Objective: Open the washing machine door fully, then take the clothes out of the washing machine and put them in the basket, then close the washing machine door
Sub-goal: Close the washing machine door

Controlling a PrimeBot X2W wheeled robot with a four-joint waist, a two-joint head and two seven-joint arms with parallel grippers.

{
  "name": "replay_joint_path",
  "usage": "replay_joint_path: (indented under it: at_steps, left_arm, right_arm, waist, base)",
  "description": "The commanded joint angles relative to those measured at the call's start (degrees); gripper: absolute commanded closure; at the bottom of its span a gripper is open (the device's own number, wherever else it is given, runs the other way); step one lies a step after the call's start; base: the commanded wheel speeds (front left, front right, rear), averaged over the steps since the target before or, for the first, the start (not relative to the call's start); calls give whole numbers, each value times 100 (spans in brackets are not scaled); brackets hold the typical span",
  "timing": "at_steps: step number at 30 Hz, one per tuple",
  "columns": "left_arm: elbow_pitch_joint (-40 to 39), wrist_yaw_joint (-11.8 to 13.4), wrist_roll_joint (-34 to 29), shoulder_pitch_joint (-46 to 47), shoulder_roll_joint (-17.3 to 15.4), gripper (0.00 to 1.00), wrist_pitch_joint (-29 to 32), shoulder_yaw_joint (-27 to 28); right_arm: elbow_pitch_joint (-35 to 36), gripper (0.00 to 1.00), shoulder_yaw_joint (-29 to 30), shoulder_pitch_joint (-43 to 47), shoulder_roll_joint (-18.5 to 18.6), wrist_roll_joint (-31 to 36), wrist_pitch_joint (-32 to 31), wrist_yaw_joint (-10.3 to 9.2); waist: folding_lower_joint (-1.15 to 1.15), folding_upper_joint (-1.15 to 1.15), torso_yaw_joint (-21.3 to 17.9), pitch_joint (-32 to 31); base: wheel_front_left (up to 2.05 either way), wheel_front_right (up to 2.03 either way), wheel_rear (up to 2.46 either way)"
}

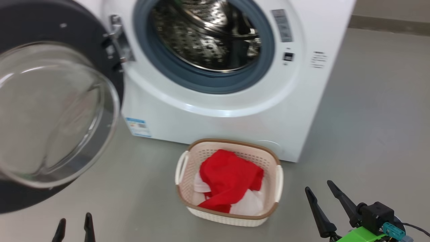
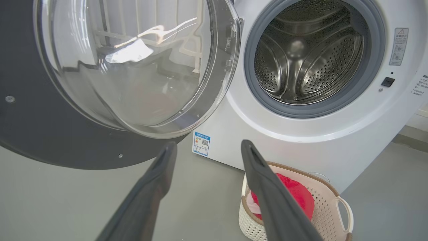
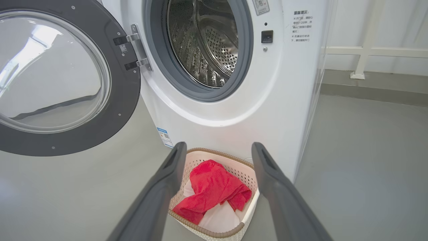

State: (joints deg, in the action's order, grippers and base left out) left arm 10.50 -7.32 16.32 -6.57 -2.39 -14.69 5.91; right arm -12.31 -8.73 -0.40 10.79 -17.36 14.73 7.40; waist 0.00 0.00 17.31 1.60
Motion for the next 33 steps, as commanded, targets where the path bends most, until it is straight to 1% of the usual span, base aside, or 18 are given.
replay_joint_path:
  at_steps: [1,6,8,15,19,26,27,28,29,30,33]
  left_arm:
    - [-96,15,36,57,-51,0,-30,161]
    - [-116,98,105,-11,-50,0,-30,89]
    - [-151,150,148,-56,-50,0,-30,102]
    - [-427,396,399,-250,-50,0,-30,162]
    - [-547,492,485,-326,-49,0,-30,145]
    - [-671,541,560,-368,-49,0,-30,107]
    - [-692,527,619,-355,-49,12,-30,103]
    - [-729,513,712,-329,-49,56,-30,115]
    - [-785,492,800,-289,-49,86,-30,142]
    - [-875,452,827,-237,-49,100,-30,181]
    - [-1345,322,909,33,-49,100,-30,456]
  right_arm:
    - [95,0,-159,-200,74,-31,27,9]
    - [65,0,-232,-253,74,-53,27,9]
    - [55,0,-309,-307,72,-56,27,9]
    - [-96,0,-695,-689,89,-133,27,9]
    - [-183,0,-819,-834,87,-176,27,9]
    - [-241,0,-886,-890,117,-238,27,9]
    - [-241,0,-880,-882,120,-242,27,9]
    - [-239,0,-871,-871,121,-243,27,9]
    - [-234,0,-861,-855,120,-242,27,9]
    - [-227,0,-848,-838,115,-238,27,9]
    - [-201,0,-802,-763,102,-220,27,9]
  waist:
    - [0,0,590,-82]
    - [0,0,1040,-116]
    - [0,0,1136,-85]
    - [0,0,1239,19]
    - [0,0,1263,48]
    - [0,0,1263,46]
    - [0,0,1260,47]
    - [0,0,1258,49]
    - [0,0,1255,51]
    - [0,0,1251,52]
    - [0,0,1241,73]
  base:
    - [0,0,0]
    - [0,0,0]
    - [0,0,0]
    - [0,0,0]
    - [0,0,0]
    - [0,0,0]
    - [0,0,0]
    - [0,0,0]
    - [0,0,0]
    - [0,0,0]
    - [0,0,0]
